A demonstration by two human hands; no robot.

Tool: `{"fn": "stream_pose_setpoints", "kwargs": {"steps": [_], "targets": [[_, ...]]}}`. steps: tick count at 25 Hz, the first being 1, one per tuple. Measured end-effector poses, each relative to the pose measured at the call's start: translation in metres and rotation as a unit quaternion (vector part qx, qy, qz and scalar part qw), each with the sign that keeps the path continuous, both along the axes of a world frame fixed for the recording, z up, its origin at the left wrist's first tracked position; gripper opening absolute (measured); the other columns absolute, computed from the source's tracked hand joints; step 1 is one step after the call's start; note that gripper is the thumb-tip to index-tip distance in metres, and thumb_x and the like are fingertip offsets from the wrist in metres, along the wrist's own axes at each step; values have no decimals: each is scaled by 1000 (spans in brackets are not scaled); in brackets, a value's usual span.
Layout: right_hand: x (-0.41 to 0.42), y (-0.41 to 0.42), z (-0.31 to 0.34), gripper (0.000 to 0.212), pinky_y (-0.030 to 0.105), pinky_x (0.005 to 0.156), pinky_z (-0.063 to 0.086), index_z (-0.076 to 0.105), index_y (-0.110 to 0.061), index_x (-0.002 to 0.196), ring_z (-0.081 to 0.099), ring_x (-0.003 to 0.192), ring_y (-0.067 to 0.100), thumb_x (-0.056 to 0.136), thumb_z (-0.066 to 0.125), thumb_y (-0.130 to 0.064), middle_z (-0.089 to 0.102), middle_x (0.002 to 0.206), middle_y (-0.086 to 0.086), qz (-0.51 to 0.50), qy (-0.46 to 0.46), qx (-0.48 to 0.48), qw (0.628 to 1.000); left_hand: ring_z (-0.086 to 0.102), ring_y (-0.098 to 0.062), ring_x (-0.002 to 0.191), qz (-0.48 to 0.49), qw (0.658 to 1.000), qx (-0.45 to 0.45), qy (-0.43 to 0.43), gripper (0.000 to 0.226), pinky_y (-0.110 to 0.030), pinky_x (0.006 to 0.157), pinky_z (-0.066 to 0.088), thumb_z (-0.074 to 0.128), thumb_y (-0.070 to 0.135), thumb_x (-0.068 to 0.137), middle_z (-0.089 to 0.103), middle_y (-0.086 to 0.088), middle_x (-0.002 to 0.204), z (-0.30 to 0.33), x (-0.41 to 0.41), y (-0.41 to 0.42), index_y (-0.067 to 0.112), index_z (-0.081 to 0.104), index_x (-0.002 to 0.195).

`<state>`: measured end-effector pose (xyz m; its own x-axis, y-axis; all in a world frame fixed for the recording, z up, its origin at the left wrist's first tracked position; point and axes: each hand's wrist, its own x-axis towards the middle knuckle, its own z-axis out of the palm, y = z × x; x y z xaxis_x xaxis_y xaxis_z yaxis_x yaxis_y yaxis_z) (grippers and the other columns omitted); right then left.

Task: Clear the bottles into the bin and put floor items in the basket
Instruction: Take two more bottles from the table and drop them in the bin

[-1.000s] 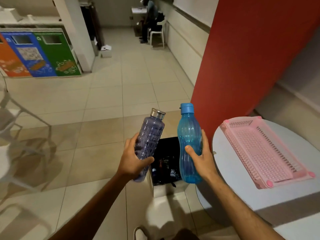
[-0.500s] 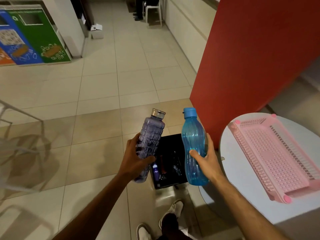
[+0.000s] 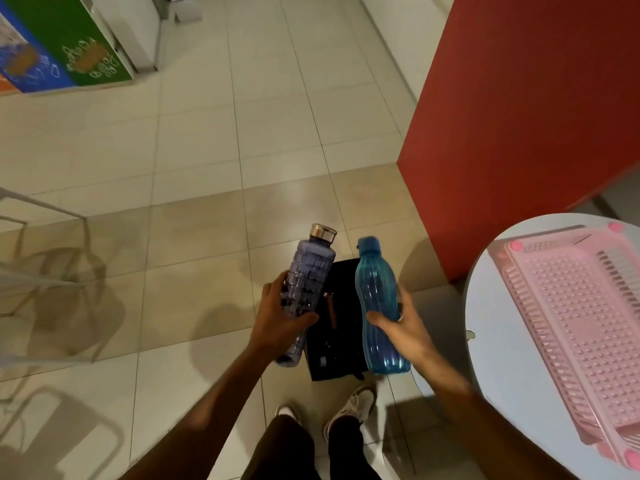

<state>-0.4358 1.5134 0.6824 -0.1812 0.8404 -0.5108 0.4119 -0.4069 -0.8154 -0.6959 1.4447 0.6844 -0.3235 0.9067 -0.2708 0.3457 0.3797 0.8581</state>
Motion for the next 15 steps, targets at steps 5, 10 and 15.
{"fn": "stream_pose_setpoints", "kwargs": {"steps": [5,10,15], "targets": [[2,-13,-104,97,37,80,58,23,-30,155,62,90,9,79,83,-40,52,119,-6,13,-62,-175,982,53,-18,114,-36,994,-99,2,96,-41,95,55,88,33,68,41,2,132,-89,0,27,27,34,147],[-13,-23,-205,90,53,101,51,30,-18,152,62,106,30,81,82,-35,53,136,14,-39,-72,-330,940,50,-16,111,-76,985,-155,2,90,-35,92,49,87,37,67,40,6,124,-186,6,36,29,38,142],[-37,-29,-297,83,54,106,47,43,-14,144,57,122,40,77,82,-43,55,136,19,-45,-74,-390,917,52,-12,109,-70,984,-167,4,99,-25,86,46,80,55,55,46,5,126,-259,-8,25,28,40,142]]}}
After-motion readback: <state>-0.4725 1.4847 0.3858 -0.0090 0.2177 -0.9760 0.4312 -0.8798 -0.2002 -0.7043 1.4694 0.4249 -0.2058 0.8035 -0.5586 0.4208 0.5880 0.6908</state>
